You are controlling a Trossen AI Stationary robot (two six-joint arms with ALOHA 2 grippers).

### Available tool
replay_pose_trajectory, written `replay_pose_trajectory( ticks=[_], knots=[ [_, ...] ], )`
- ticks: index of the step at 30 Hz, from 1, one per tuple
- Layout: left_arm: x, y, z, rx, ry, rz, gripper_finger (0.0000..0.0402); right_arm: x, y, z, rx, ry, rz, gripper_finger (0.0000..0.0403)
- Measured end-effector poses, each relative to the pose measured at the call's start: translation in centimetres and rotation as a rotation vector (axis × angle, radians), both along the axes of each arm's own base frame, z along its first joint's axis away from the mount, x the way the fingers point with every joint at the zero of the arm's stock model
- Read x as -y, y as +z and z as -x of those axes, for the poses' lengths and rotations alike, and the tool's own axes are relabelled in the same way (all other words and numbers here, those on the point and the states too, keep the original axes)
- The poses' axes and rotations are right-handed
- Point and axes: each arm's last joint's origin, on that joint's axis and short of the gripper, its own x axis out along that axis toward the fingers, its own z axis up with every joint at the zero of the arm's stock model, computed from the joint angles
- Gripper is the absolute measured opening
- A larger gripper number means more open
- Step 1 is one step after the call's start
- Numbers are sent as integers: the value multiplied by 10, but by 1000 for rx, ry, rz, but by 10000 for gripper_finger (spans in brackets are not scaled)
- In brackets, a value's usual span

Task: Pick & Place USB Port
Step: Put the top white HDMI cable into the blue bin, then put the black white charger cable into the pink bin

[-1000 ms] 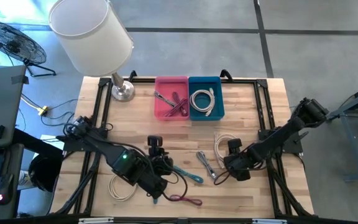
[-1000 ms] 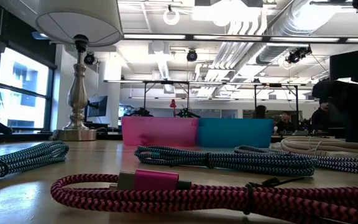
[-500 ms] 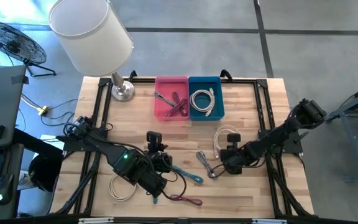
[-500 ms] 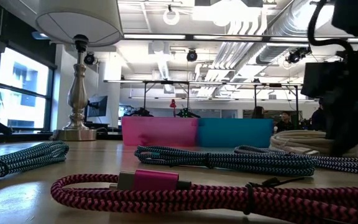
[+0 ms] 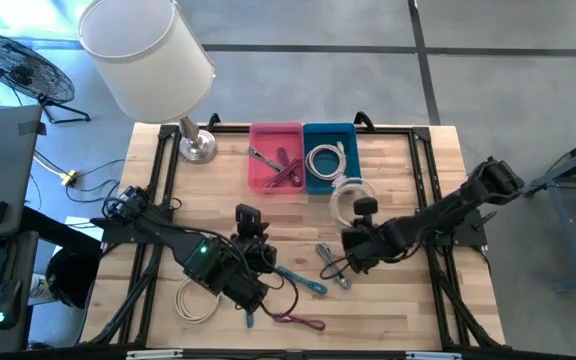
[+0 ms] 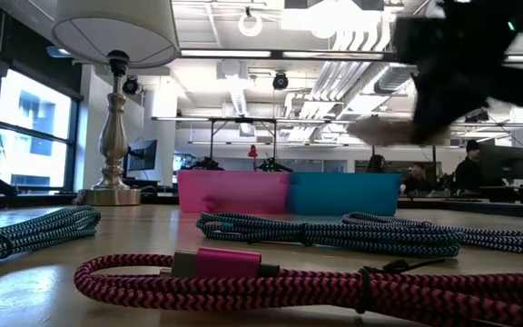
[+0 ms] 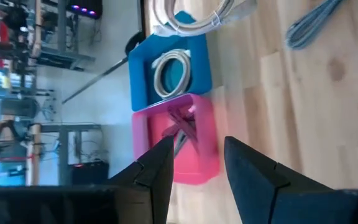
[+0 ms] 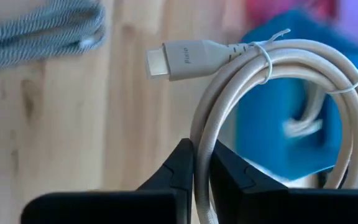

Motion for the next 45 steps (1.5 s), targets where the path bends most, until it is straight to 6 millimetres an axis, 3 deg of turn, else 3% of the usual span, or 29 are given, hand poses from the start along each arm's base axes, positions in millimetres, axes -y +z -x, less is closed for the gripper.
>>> replay_pose_trajectory(
  ticks=[4,9,16,20,24,29,34,39,45],
  knots=[
    [-14,0,-7,-42,3,-36,137,15,28,-19,25,2,54,23],
    [-31,-1,-15,-93,21,-19,137,58,45,-36,7,-63,84,23],
    [-42,-18,-20,-197,29,15,137,141,35,-44,-5,-157,-70,23],
    [-41,-31,-20,-249,25,-8,137,178,25,-40,62,-195,-145,23],
    [-43,-41,-20,-277,42,-25,137,199,21,-34,97,-242,-220,74],
    [-48,-43,-21,-277,62,-31,137,202,20,-33,139,-227,-370,169],
    [-48,-43,-22,-262,67,-62,137,192,19,-35,146,-223,-449,232],
    [-48,-43,-21,-273,62,-41,137,169,15,-33,61,-154,-613,253],
    [-47,-44,-21,-291,55,-5,137,123,12,-31,-74,-123,-766,253]
  ],
)
